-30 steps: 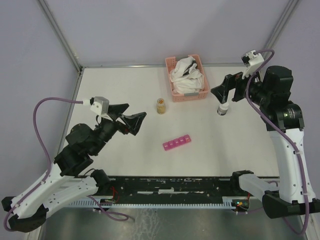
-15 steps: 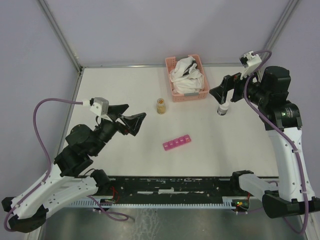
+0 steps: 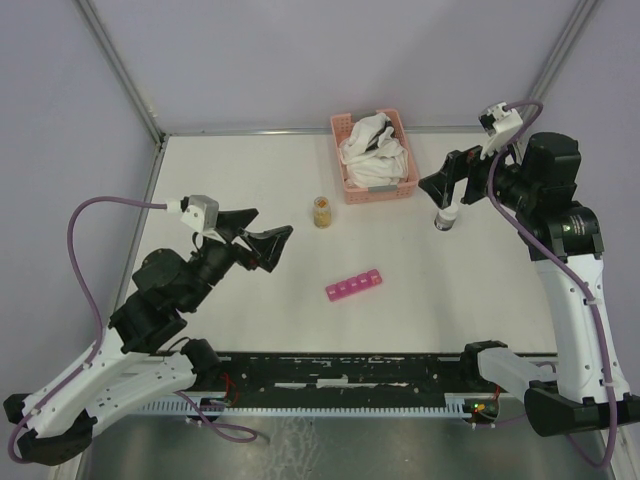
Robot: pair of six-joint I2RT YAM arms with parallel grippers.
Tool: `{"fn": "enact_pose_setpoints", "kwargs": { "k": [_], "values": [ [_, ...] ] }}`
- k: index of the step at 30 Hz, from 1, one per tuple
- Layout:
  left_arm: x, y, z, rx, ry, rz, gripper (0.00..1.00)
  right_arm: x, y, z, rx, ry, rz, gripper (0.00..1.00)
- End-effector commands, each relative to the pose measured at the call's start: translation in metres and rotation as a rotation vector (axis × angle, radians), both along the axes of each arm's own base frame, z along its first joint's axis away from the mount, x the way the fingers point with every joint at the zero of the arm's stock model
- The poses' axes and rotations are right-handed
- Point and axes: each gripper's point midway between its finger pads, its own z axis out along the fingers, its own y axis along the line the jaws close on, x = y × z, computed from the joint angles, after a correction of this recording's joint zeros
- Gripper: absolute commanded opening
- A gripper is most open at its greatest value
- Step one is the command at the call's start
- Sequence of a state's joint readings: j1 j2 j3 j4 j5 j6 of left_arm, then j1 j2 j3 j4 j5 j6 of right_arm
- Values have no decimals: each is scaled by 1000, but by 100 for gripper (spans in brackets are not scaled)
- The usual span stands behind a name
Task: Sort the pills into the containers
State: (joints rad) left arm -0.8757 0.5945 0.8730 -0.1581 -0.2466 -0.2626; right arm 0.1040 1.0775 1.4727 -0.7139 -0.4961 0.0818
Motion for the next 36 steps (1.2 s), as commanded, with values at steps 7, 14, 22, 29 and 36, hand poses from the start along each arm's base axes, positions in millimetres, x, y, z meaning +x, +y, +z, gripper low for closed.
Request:
{"fn": "enact_pose_setpoints", "kwargs": {
  "k": [7, 14, 22, 29, 36],
  "values": [
    [0, 3, 8, -51, -11, 13, 99, 2, -1, 10, 4, -44, -5, 100],
    [0, 4, 9, -53, -13, 14, 99, 3, -1, 11, 6, -43, -8, 100],
    [-1, 5, 10, -52, -15, 14, 99, 2, -1, 13, 7, -46, -10, 100],
    [-1, 5, 10, -52, -18, 17, 99, 2, -2, 14, 6, -49, -14, 100],
    [-1, 6, 11, -50, -20, 20, 99, 3, -2, 15, 5, -50, -15, 100]
  ]
}}
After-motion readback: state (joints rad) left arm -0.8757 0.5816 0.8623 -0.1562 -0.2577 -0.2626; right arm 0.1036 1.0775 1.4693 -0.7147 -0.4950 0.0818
